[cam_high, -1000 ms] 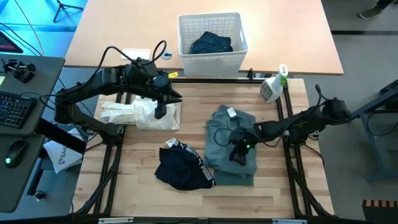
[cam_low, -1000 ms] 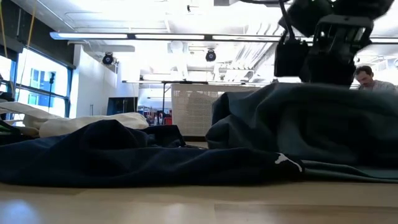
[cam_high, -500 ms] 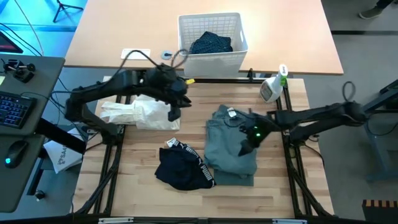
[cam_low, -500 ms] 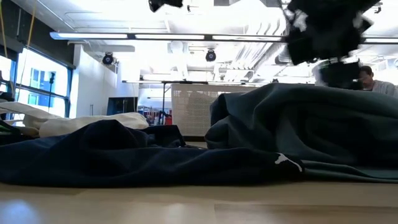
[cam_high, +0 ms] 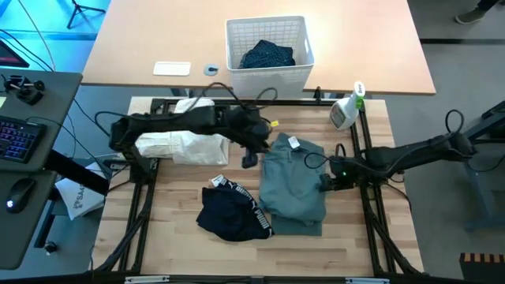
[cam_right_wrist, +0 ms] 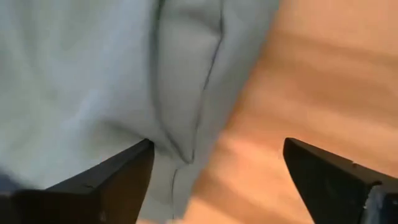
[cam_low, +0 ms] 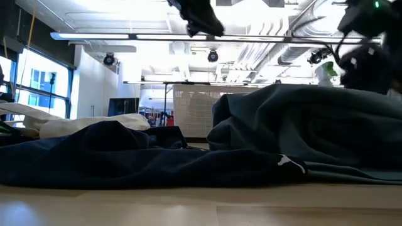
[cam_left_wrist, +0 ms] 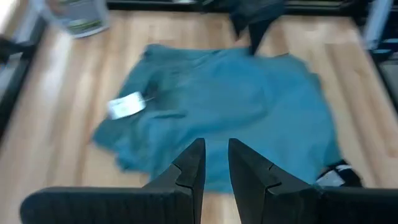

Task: Fold Laundry from Bin
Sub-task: Put the folded green pants into the white bin

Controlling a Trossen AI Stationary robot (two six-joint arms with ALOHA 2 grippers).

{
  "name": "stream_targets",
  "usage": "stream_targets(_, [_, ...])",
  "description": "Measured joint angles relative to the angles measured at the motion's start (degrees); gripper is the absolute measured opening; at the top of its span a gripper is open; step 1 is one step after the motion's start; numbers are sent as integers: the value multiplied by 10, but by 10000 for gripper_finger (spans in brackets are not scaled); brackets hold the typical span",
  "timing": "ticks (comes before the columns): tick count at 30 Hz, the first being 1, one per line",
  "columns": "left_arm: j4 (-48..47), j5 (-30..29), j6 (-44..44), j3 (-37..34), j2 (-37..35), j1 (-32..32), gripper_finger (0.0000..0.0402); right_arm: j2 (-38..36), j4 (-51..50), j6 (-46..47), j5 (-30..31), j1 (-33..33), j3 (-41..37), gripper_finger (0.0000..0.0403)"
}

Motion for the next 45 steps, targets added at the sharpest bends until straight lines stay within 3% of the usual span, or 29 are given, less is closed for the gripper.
stream_targets(6, [47,89,-25,0,67,-11,55,2,234,41,74,0,-118,360])
stream_targets(11, [45,88,-30,0,136,-20,55,2,341,73,114,1,-178,331])
stream_targets(15, [48,87,-36,0,186,-24,55,2,417,42,123,2,-204,315])
stream_targets(19, [49,76,-27,0,229,-24,55,4,429,-13,121,7,-205,310])
stream_targets(23, [44,10,3,0,259,-21,52,4,428,-34,126,13,-205,309])
stream_targets(28, [42,-57,38,0,254,-1,39,6,465,-35,153,13,-219,303])
stream_targets(34, [-16,-96,65,0,221,28,20,14,506,-24,197,12,-236,265])
stream_targets(39, [-40,-78,30,0,170,34,7,19,517,-18,213,11,-236,240])
stream_targets(43, [34,37,-11,1,164,27,1,24,523,32,219,11,-236,234])
stream_targets(45, [82,50,-24,1,181,18,1,25,529,37,213,11,-236,244])
